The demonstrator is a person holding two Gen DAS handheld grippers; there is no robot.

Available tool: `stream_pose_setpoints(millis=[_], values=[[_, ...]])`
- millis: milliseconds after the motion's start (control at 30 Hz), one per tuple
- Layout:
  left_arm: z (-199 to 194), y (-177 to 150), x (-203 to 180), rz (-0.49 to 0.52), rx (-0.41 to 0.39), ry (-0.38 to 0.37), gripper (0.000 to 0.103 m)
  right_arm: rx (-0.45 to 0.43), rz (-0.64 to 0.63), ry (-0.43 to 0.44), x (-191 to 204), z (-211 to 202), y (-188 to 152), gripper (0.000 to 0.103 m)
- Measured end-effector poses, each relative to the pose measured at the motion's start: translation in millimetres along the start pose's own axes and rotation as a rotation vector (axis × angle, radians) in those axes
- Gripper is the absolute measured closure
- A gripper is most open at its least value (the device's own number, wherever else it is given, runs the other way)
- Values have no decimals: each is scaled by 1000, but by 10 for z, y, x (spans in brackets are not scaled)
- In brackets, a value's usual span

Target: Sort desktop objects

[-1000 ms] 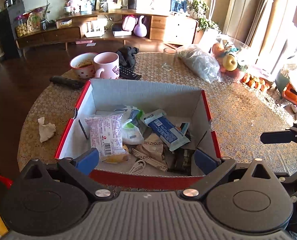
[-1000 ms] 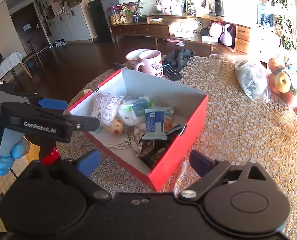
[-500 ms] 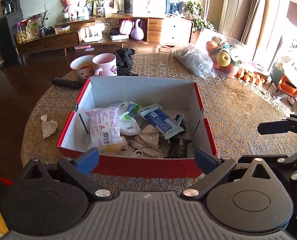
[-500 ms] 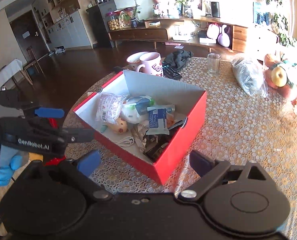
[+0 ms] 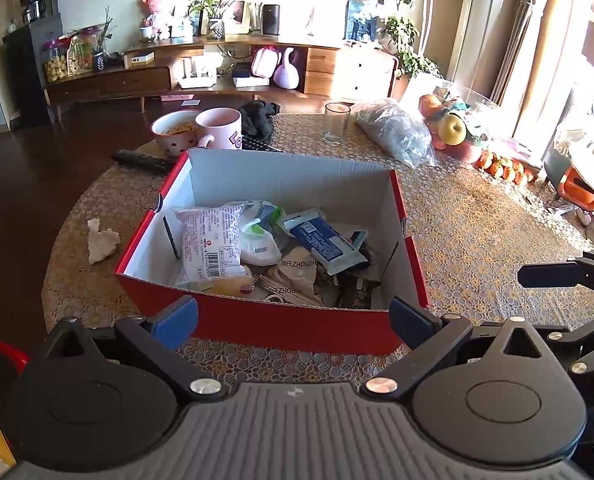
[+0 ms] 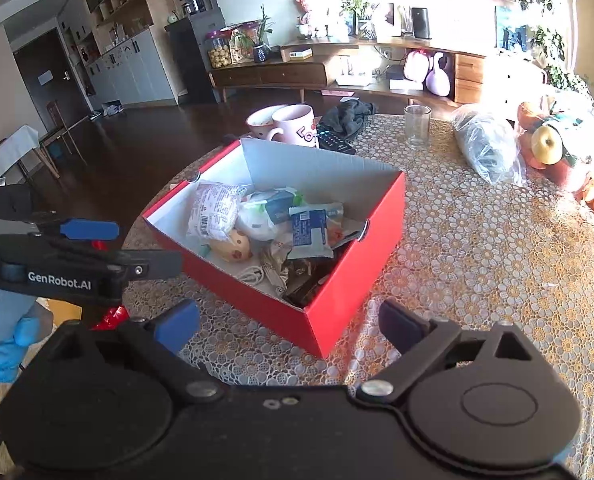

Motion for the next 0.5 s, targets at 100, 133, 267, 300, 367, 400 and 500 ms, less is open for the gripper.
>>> stream_pose_setpoints(millis=[100,133,267,300,367,400,500], values=[[0,-37,-14,-3,3,-5,1,-5,0,-1,-4,-12,-16,6],[6,-51,-17,-8,5,-5,1,-5,-2,-2,-4,-17,-24,6],[13,-102,-55,-11,7,-12,1,-5,-4,-4,-4,-42,-55,6],[13,-108,-64,-8,6,-10,1,-6,-4,-6,-12,-48,-65,6],[13,-129,-85,-9,10,-10,1,-8,0,-9,-31,-57,-78,6],[10,-142,-98,-11,11,-13,1,-8,3,-10,-42,-63,-89,6],[6,-183,-123,-11,20,-8,1,-8,18,-11,-86,-72,-113,6]])
Point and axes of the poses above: each gripper's, at about its wrist camera, not at the fingertips, and z roughly the way its jaws point, x to its left, y to its top, the point moved 10 cm from there along z, roughly the way its jaws point, and after that the axes turned 5 degrees about x, right-handed, at the moved point
